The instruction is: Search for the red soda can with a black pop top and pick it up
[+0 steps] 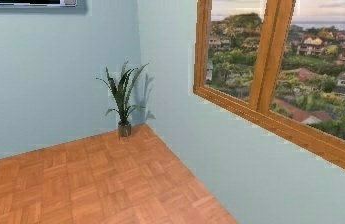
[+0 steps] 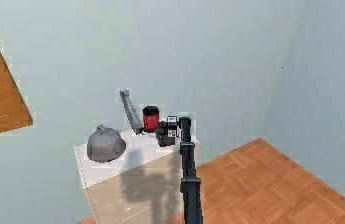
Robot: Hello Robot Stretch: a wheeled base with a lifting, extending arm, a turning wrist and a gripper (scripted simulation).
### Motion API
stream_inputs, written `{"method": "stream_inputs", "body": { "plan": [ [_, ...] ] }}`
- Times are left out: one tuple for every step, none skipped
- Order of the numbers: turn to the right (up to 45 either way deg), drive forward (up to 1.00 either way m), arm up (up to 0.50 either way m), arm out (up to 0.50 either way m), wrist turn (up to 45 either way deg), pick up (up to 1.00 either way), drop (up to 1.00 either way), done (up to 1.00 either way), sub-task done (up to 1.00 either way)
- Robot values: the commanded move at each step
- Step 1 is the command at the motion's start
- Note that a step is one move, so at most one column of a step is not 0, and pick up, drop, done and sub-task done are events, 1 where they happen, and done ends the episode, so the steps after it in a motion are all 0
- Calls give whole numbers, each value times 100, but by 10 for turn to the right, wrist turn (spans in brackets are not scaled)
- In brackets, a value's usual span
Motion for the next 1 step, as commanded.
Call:
{"method": "stream_inputs", "body": {
  "plan": [
    [0, 0, 0, 0, 0, 0, 0, 100, 0]
  ]
}}
